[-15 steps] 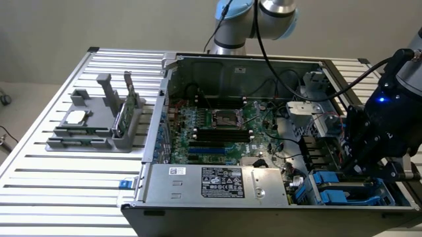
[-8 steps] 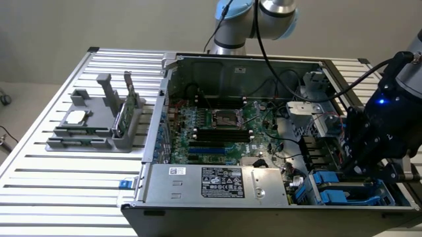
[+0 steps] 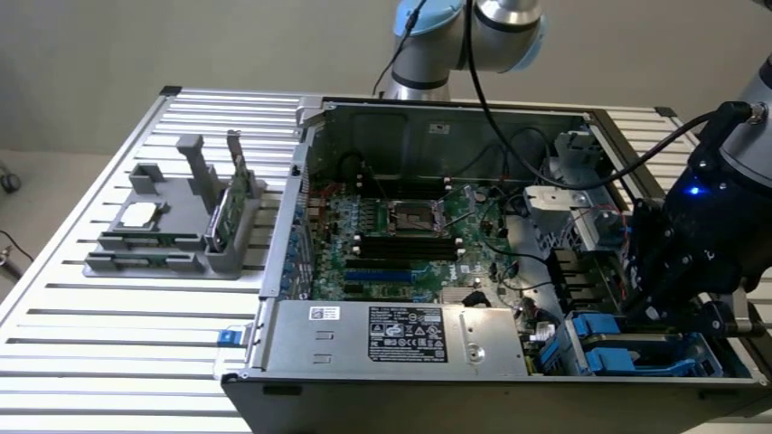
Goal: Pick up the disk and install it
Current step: 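Insert the second disk wire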
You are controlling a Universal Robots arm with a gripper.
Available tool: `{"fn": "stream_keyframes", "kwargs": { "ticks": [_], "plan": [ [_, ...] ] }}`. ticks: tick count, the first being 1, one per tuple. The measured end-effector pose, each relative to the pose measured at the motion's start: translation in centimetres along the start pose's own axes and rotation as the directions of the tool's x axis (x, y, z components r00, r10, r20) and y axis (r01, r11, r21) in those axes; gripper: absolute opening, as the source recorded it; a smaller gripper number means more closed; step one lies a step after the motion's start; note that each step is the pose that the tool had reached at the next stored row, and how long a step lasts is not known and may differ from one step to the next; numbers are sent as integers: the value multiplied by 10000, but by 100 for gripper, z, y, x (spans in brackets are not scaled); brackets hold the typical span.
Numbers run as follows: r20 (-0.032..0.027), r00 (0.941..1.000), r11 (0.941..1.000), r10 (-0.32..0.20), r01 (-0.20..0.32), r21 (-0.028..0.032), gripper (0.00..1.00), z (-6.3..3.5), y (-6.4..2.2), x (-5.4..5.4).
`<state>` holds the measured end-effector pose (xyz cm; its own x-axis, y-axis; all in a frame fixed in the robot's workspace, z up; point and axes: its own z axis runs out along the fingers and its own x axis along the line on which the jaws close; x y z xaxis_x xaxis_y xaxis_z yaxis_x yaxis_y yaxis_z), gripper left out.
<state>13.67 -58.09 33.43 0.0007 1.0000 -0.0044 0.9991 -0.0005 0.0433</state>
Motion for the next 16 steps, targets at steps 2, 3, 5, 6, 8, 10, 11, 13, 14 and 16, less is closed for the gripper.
{"fn": "stream_keyframes", "kwargs": {
  "ticks": [2,3,5,6,8,10,11,13,14,16],
  "plan": [
    [2,10000,10000,0,0,0,16,2,0,0],
    [1,10000,10000,0,0,0,16,2,0,0],
    [-3,10000,10000,1,-1,0,16,5,0,0],
    [-4,10000,10000,0,0,1,16,5,0,0],
    [-6,10000,10000,0,0,1,16,6,0,-4],
    [-4,10000,10000,1,-1,1,16,8,0,-7],
    [-3,10000,10000,0,0,1,16,11,-1,-10],
    [2,10000,10000,0,0,1,16,15,-1,-12],
    [3,10000,10000,0,0,0,16,18,-1,-12],
    [1,10000,10000,0,0,1,16,23,-1,-13]
  ]
}}
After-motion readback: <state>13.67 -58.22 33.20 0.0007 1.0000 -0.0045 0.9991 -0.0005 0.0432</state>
